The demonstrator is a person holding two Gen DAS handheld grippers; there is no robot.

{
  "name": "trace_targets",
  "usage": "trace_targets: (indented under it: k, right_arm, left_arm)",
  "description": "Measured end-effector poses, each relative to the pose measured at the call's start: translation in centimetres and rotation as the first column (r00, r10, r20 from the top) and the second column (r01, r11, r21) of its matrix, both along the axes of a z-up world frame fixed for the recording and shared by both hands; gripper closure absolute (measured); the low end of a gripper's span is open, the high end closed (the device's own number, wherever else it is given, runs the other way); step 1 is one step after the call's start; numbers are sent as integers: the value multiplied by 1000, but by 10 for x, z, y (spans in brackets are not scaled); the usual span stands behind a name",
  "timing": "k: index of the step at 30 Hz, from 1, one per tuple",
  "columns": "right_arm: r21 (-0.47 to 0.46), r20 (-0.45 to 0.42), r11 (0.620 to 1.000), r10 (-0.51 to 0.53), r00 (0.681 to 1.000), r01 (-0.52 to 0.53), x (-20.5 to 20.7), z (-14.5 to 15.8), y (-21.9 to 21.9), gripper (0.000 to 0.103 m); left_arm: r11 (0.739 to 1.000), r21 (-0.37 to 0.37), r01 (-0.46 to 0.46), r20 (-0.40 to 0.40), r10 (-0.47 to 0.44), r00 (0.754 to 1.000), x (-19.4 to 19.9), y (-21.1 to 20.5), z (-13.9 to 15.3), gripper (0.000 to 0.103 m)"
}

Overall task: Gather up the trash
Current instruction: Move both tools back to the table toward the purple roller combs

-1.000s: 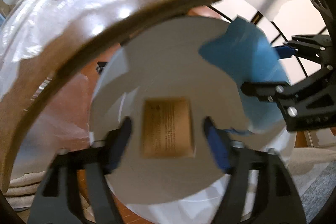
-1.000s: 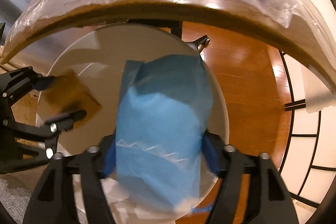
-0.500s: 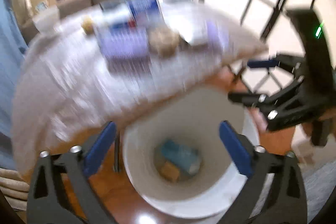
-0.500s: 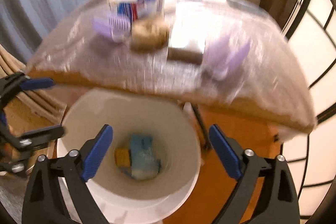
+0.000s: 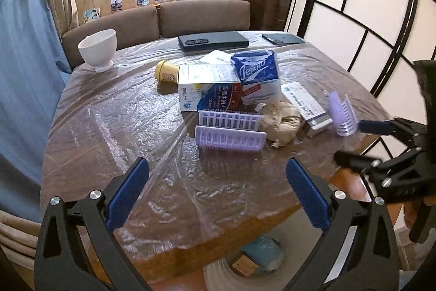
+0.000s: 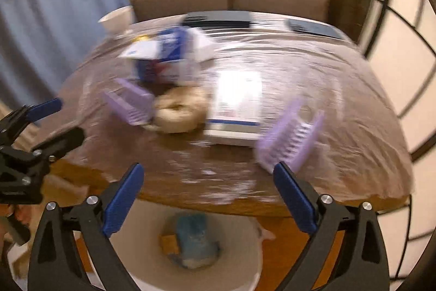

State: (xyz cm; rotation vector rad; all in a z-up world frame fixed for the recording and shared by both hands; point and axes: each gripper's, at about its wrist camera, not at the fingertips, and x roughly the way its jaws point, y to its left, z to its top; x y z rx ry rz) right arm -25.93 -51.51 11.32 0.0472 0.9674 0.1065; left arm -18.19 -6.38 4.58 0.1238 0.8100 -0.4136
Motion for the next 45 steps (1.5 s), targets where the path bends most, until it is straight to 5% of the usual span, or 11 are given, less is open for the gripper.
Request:
trace_targets:
  k: [9,14,18,25,31,45]
  right_arm:
    - [-30,-18,993,-119,993,118,12,-15,-46,9]
    - [-31,-9,994,-103,995,102,14,-15,-46,9]
    - [21,36,1000,-1,999,0,11,-5,-28,9]
    - [-122,85,976,190,978,-179,26,-3,28,11]
    - [-151,83,966,224,971,-210,46,2,50,12]
    - [-318,53,948,6,999,11,74,-17,-16,12]
  left_arm:
    - [999,50,20,-25,-19,999,25,-14,-18,2]
    - [999,46,17,-37,-15,999,35,-18,-24,2]
    - [999,49,7,-37,-5,999,43,-20,-27,2]
    - [999,32,5,-53,-3,999,54,-17,-29,13]
    - [1000,1,-24,-60,24,998,60,-7,-24,13]
    - [997,43,-68,-73,71,995,68,7,-32,13]
